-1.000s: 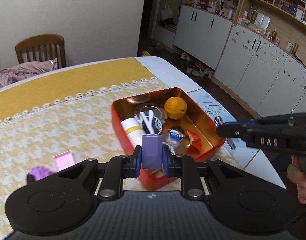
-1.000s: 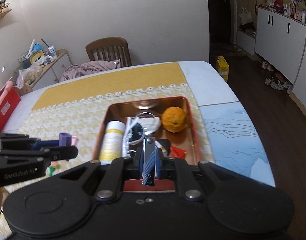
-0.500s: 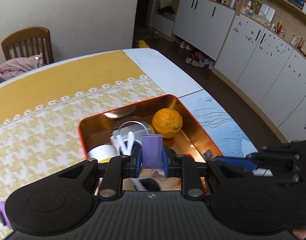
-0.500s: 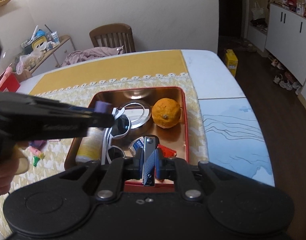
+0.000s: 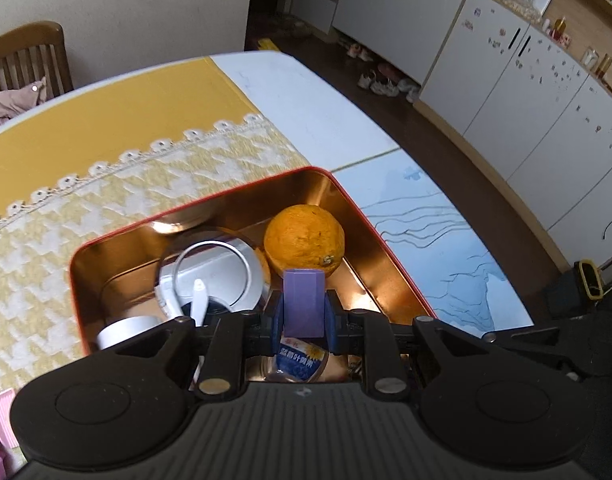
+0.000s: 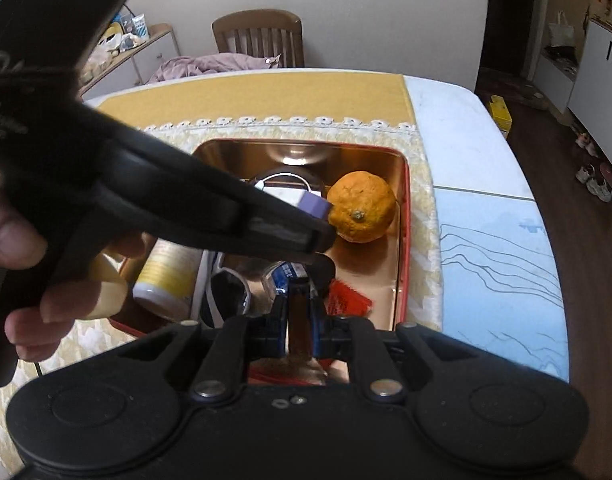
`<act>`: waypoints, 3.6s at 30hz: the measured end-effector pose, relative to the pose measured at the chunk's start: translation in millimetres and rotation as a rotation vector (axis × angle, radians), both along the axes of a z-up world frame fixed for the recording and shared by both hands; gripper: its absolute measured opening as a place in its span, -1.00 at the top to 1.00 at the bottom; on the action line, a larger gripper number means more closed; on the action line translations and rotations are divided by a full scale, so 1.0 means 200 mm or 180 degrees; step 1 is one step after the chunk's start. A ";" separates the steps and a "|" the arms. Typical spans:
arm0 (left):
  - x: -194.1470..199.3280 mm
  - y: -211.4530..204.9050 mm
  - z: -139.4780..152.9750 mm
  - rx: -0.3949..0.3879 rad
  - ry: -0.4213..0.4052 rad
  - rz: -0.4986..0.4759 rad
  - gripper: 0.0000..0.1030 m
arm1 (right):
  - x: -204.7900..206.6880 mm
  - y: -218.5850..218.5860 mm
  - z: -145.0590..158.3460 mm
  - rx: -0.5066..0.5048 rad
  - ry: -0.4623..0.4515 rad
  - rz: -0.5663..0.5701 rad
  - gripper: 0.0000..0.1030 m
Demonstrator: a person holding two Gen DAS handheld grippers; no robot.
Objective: Organize rigid objects
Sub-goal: 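Release the purple block into the red box with the left tool while the right tool releases the clipper, then move both open tools back over the remaining items on the mat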
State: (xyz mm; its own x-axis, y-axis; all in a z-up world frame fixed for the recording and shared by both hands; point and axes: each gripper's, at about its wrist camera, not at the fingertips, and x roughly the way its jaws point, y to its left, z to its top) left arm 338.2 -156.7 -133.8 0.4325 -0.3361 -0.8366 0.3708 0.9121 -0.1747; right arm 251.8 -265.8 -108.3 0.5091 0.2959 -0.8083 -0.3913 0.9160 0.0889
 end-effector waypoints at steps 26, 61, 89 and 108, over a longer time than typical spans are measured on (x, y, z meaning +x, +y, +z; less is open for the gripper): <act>0.03 -0.05 -0.09 0.0023 0.0134 0.0092 0.59 | 0.03 -0.03 -0.02 0.0069 0.0163 -0.0039 0.55; -0.33 0.34 0.22 -0.0161 -0.0557 0.0190 -0.14 | -0.03 -0.01 0.09 0.0173 -0.0094 -0.0402 -0.49; -0.61 1.17 0.33 -0.0082 -0.1051 0.0606 -0.61 | -0.31 0.58 0.19 0.0294 -0.0501 -0.0254 -0.99; -0.57 1.52 0.15 -0.0020 -0.1029 0.0686 -0.66 | -0.40 1.16 -0.02 0.0114 -0.0257 0.0045 -0.99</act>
